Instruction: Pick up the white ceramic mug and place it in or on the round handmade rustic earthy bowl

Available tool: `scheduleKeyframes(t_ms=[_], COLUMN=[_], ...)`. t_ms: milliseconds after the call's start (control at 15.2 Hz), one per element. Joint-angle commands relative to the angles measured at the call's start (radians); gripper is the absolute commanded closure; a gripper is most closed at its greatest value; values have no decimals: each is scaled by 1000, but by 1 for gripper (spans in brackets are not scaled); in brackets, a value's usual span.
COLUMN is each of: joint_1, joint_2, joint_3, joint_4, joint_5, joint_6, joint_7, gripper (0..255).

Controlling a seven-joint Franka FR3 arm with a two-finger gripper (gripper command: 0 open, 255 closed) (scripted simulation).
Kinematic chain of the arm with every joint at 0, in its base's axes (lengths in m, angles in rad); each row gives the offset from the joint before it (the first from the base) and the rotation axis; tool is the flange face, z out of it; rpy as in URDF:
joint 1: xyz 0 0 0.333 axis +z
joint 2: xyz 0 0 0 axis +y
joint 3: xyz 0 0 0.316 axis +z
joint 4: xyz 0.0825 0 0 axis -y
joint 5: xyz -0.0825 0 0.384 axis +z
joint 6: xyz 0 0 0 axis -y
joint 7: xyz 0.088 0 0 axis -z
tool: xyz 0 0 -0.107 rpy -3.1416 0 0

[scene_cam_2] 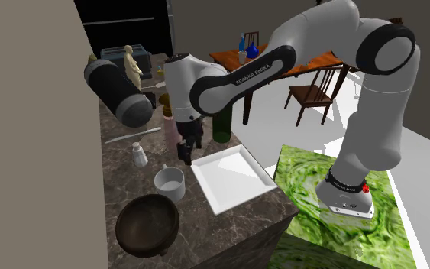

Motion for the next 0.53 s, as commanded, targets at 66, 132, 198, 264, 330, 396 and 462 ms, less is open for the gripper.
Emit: scheduleKeyframes(t_ms=[66,132,198,264,330,396,462], joint_1=[30,41,53,65,66,67,68], joint_2=[125,167,210,254,256,259,262], joint_3=[0,-1,-3,-6,-7,-7,-8], joint_4=[129,175,223,274,276,267,258], joint_5=[-32,-42,-52,-61,-61,-62,-63], joint_6=[-8,-13,-19,-28,-28,-16,-4], joint_7=[46,60,73,84,85,85,86], gripper=[0,0,0,0,0,0,0])
